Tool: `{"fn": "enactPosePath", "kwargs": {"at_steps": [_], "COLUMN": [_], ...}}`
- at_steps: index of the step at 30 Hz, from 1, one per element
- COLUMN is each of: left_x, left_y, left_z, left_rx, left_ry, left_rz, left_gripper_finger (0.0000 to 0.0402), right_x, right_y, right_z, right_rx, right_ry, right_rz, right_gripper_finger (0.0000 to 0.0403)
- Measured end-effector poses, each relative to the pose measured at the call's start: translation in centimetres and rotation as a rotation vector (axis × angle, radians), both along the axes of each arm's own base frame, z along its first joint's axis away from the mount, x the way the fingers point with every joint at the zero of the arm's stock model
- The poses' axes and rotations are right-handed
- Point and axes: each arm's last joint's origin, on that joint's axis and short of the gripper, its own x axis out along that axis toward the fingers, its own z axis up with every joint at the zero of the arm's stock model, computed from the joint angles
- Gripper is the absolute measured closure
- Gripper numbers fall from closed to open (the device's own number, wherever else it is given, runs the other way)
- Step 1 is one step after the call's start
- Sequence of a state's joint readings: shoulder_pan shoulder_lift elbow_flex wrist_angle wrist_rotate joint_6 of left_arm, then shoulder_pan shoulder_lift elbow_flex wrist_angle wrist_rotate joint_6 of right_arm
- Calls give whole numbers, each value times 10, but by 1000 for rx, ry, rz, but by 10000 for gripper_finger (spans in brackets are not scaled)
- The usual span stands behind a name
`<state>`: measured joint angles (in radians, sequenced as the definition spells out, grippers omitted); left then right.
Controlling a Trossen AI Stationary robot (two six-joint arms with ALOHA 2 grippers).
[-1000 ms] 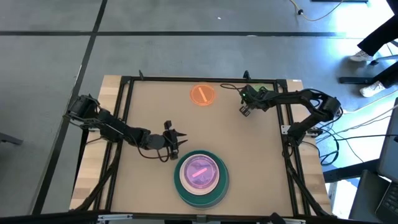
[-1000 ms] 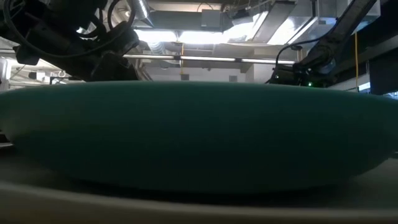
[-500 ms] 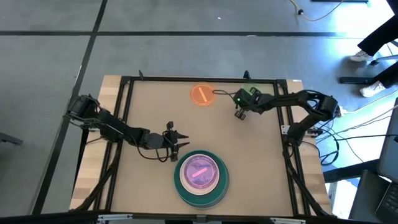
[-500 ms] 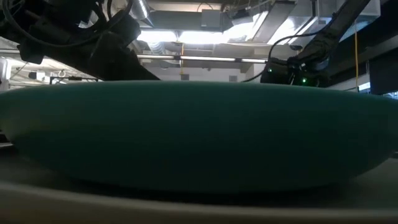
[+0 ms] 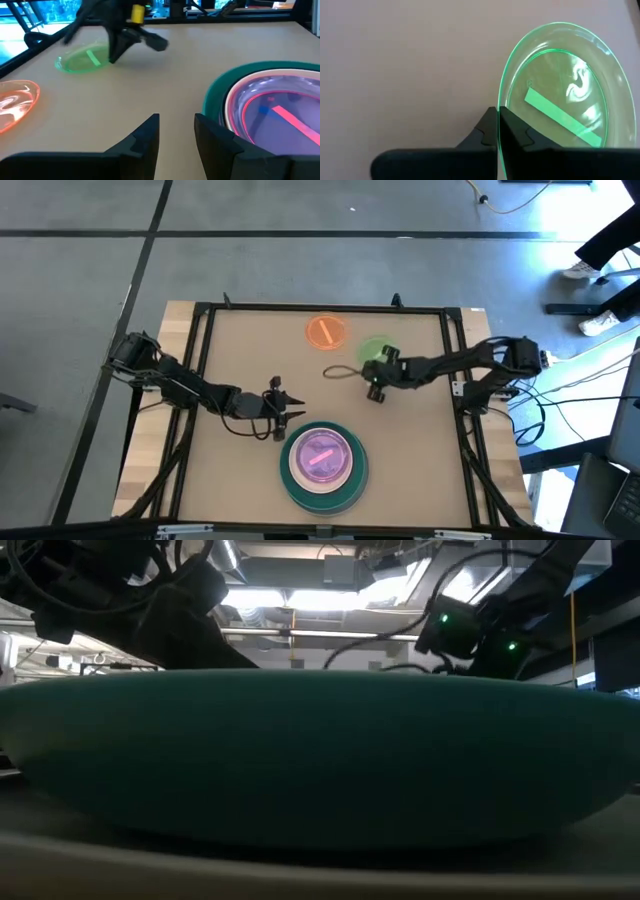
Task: Stack plastic plates
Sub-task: Stack the green transparent plate on top of the pink transparent plate
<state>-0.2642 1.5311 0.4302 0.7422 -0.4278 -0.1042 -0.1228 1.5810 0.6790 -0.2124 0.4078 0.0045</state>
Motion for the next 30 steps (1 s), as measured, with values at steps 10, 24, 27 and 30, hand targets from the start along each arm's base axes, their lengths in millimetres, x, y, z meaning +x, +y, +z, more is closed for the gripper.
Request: {"fn": "enactPosePath", "kwargs": {"at_steps": [10,24,27,30], "left_x": [0,-6,-7,-9], "left_y": [-2,-19,-23,-26], "left_z": [0,-1,-1,-1], "left_rx": [-41,-98,-100,-99], "left_ry": [-7,-8,-11,-13], "left_rz": [6,-10,-10,-12], "left_gripper_finger": [285,285,285,285], "right_x": [19,23,22,21], "right_y": [55,131,145,157], "right_z": [10,26,29,34], "right_rx": [-3,26,57,60], "right_ry": [-187,-384,-433,-496], "right_rz": [217,643,700,736], "right_gripper_finger": [402,402,402,402]}}
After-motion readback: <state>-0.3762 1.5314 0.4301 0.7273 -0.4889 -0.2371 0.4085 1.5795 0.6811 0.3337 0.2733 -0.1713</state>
